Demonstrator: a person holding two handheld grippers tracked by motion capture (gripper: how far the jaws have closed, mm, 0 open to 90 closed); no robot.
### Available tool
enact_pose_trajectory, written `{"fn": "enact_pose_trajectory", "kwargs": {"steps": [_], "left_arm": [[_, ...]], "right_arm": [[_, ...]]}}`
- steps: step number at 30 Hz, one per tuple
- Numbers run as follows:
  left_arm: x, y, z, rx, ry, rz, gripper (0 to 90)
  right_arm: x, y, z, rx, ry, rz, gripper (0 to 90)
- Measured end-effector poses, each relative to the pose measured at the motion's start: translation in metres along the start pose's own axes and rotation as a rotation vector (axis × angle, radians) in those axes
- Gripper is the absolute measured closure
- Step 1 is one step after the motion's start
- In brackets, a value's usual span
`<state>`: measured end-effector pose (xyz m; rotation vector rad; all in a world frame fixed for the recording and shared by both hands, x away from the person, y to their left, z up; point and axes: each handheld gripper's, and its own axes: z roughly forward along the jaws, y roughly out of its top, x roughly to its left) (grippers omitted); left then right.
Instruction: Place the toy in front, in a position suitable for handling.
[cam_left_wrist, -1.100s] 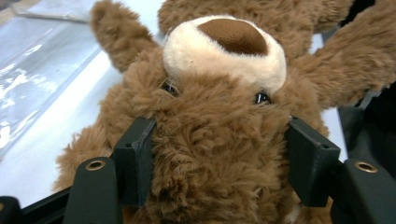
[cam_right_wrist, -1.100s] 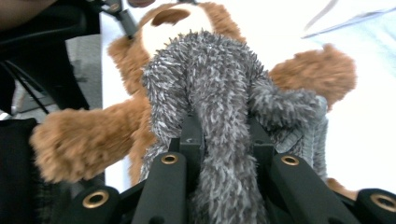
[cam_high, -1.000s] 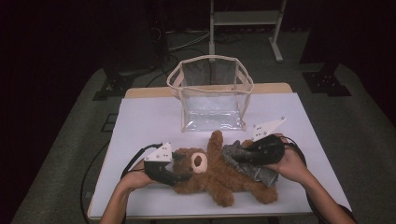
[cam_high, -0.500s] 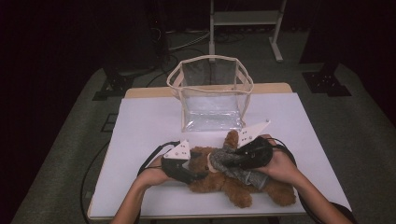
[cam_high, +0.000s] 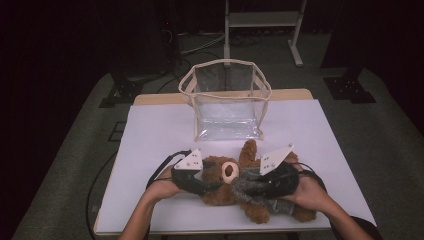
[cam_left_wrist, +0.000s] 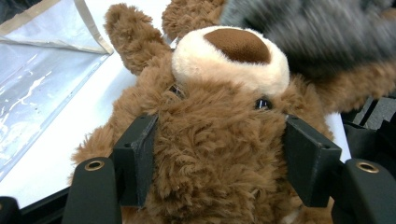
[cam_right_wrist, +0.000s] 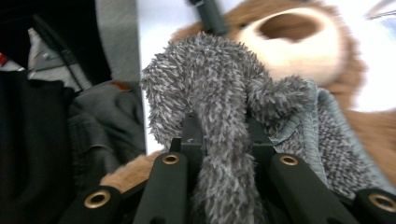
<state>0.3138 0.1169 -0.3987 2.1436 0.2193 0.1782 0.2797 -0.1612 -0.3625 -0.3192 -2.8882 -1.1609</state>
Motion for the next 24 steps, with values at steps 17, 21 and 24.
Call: {"fn": "enact_pose_trajectory", "kwargs": {"steps": [17, 21, 24], "left_arm": [[-0.010, 0.001, -0.005, 0.040, -0.046, 0.086, 33.8], [-0.010, 0.001, -0.006, 0.039, -0.051, 0.089, 33.5], [-0.010, 0.003, -0.009, 0.043, -0.038, 0.098, 30.4]], "right_arm": [[-0.040, 0.023, -0.046, -0.090, -0.137, 0.033, 74.4], [-0.054, 0.025, -0.042, -0.059, -0.144, 0.053, 74.2], [-0.060, 0.016, -0.025, -0.006, -0.105, 0.086, 74.2]]}}
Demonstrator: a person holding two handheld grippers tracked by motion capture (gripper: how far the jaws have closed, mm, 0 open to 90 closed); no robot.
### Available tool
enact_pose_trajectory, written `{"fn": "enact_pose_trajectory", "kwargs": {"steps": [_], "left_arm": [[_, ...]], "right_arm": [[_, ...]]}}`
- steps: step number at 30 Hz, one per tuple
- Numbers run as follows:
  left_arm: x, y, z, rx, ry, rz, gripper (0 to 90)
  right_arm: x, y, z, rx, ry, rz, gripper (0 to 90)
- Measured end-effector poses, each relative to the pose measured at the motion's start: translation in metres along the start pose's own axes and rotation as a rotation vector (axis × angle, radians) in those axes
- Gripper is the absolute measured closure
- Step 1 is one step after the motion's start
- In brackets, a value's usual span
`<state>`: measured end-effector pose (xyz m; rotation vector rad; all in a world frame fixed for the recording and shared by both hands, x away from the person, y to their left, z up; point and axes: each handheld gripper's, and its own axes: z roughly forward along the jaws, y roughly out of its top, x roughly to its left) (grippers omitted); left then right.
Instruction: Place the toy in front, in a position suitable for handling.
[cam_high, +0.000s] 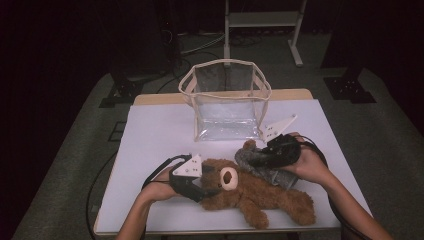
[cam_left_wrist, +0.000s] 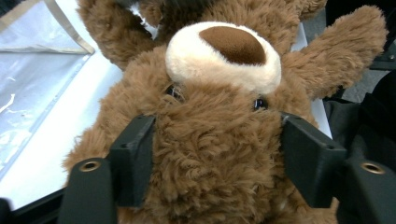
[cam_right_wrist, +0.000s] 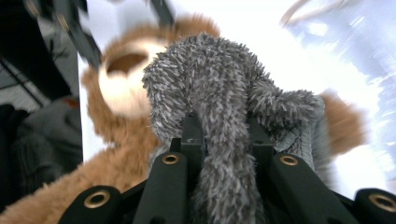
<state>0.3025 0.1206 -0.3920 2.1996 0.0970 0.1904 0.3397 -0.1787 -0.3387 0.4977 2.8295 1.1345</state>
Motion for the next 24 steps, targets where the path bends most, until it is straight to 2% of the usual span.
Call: {"fn": "enact_pose_trajectory", "kwargs": {"steps": [2, 3, 4, 8, 12, 13, 15, 16, 18, 24], "left_arm": [[0.000, 0.002, -0.002, -0.009, 0.006, 0.001, 27.6], [0.000, 0.002, -0.002, -0.009, 0.006, 0.001, 27.0], [-0.001, 0.003, -0.001, -0.018, -0.008, 0.000, 27.2], [-0.003, 0.004, 0.004, 0.006, -0.031, 0.008, 31.6], [-0.005, 0.003, 0.005, 0.008, -0.035, 0.011, 33.1], [-0.006, 0.004, 0.005, 0.015, -0.041, 0.023, 33.1], [-0.008, 0.004, 0.005, 0.018, -0.044, 0.030, 33.3], [-0.009, 0.003, 0.004, 0.020, -0.047, 0.032, 33.5], [-0.009, 0.003, 0.004, 0.025, -0.050, 0.039, 33.6], [-0.010, 0.004, 0.004, 0.023, -0.047, 0.043, 33.6]], "right_arm": [[0.002, -0.009, 0.012, 0.021, 0.030, 0.012, 74.1], [0.002, -0.009, 0.012, 0.021, 0.030, 0.012, 74.1], [0.006, -0.015, 0.014, 0.001, 0.053, 0.016, 74.1], [0.011, -0.012, 0.008, -0.011, 0.034, 0.006, 74.2], [0.008, 0.001, 0.013, -0.015, 0.031, -0.013, 74.2], [0.008, 0.001, 0.013, -0.015, 0.031, -0.013, 74.2], [0.004, 0.007, 0.020, -0.011, 0.036, -0.016, 74.2], [-0.002, 0.010, 0.029, 0.002, 0.040, -0.010, 74.2], [-0.008, 0.010, 0.034, 0.017, 0.041, 0.011, 74.2], [-0.028, -0.006, 0.031, 0.018, 0.028, 0.094, 74.2]]}}
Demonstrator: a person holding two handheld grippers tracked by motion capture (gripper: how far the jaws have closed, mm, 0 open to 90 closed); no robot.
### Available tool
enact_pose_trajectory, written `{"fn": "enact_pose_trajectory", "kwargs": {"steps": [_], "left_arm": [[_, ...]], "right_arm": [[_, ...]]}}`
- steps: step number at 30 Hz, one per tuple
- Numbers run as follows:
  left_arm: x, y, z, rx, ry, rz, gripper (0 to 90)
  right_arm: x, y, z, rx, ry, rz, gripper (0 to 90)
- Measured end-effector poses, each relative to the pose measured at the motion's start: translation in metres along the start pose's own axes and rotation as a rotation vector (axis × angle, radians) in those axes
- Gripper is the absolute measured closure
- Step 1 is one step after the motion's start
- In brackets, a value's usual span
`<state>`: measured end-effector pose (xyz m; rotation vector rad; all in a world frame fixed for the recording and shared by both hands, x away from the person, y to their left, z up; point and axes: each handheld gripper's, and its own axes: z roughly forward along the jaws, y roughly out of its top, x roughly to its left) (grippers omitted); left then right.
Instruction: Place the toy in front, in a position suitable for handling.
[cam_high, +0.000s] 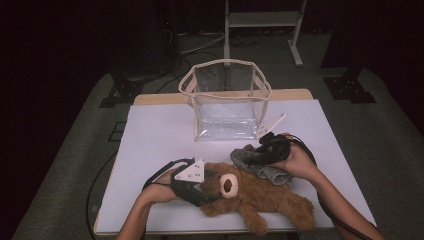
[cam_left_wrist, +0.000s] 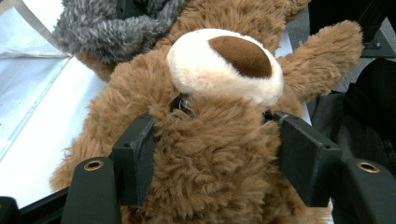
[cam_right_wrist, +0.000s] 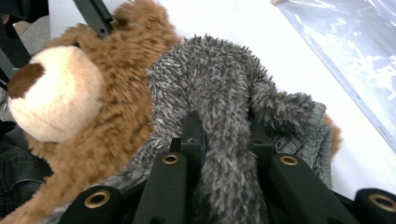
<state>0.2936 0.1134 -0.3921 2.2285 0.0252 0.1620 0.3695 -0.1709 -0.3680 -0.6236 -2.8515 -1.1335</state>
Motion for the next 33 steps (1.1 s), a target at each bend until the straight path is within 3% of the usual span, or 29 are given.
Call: {"fn": "enact_pose_trajectory", "kwargs": {"steps": [3, 9, 10, 14, 18, 23, 29, 33], "left_arm": [[0.000, 0.001, 0.000, 0.007, 0.006, 0.005, 33.6], [0.002, 0.002, 0.003, -0.004, 0.022, 0.001, 33.8], [0.002, 0.003, 0.003, -0.008, 0.023, -0.003, 33.9], [0.001, 0.003, 0.004, -0.004, 0.024, 0.004, 33.9], [0.000, 0.002, 0.004, -0.008, 0.023, -0.001, 34.0], [0.000, 0.004, 0.005, -0.004, 0.025, 0.009, 34.3], [-0.001, 0.004, 0.005, 0.000, 0.029, 0.015, 34.6], [-0.003, 0.005, 0.005, 0.009, 0.027, 0.025, 34.8]], "right_arm": [[0.002, -0.003, -0.009, -0.011, -0.018, 0.008, 74.2], [0.019, 0.009, -0.017, -0.064, 0.032, -0.044, 74.1], [0.025, 0.017, -0.015, -0.071, 0.049, -0.074, 74.1], [0.034, 0.026, -0.002, -0.055, 0.073, -0.100, 74.1], [0.029, 0.021, 0.009, -0.036, 0.098, -0.065, 74.1], [0.022, 0.016, 0.007, -0.042, 0.116, -0.021, 74.1], [0.022, 0.032, 0.016, -0.014, 0.113, -0.040, 74.0], [0.019, 0.051, 0.032, 0.007, 0.137, -0.038, 74.0]]}}
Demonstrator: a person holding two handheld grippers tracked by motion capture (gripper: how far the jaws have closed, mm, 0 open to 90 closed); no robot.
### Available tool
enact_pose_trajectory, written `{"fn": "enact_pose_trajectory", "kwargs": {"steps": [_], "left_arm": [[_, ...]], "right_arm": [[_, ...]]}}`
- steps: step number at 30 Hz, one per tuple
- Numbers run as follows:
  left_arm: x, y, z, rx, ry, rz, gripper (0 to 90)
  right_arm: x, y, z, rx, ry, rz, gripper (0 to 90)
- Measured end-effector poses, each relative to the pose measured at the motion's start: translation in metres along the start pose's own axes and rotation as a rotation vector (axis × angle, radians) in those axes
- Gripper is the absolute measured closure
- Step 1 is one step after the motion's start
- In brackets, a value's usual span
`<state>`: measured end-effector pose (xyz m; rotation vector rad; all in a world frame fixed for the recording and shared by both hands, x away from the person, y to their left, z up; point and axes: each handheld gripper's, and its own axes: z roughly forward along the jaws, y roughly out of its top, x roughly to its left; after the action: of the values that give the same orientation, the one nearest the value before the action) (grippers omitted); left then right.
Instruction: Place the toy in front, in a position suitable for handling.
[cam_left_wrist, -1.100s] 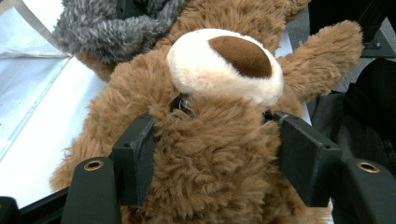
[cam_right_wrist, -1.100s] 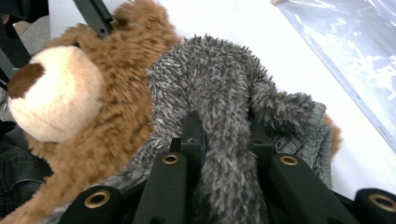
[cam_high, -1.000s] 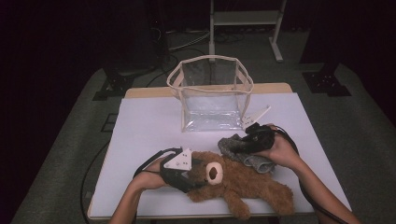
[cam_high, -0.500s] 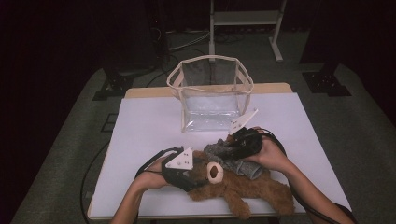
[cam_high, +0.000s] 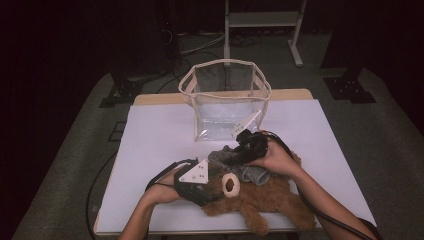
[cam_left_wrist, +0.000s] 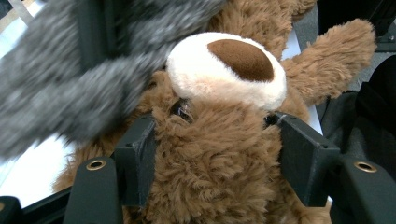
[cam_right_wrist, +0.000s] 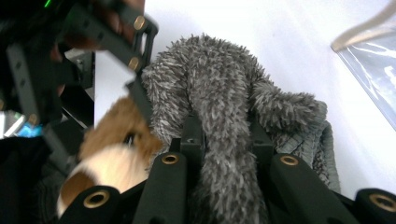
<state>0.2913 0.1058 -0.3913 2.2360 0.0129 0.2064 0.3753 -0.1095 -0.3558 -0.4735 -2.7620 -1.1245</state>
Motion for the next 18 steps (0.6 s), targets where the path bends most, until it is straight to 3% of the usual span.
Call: {"fn": "enact_pose_trajectory", "kwargs": {"steps": [4, 9, 13, 18], "left_arm": [[-0.003, 0.003, 0.001, 0.005, 0.001, 0.017, 34.8], [-0.002, 0.000, 0.000, -0.001, -0.002, 0.012, 35.2], [0.000, 0.000, -0.001, 0.004, 0.004, 0.016, 35.1], [0.004, -0.001, 0.000, -0.007, 0.023, -0.017, 35.1]], "right_arm": [[-0.007, 0.010, 0.013, -0.003, 0.032, 0.022, 74.0], [-0.009, 0.012, 0.018, 0.020, 0.026, 0.018, 74.0], [-0.011, 0.005, 0.009, 0.027, 0.008, 0.031, 73.9], [-0.005, -0.020, -0.023, 0.004, -0.019, 0.049, 73.9]]}}
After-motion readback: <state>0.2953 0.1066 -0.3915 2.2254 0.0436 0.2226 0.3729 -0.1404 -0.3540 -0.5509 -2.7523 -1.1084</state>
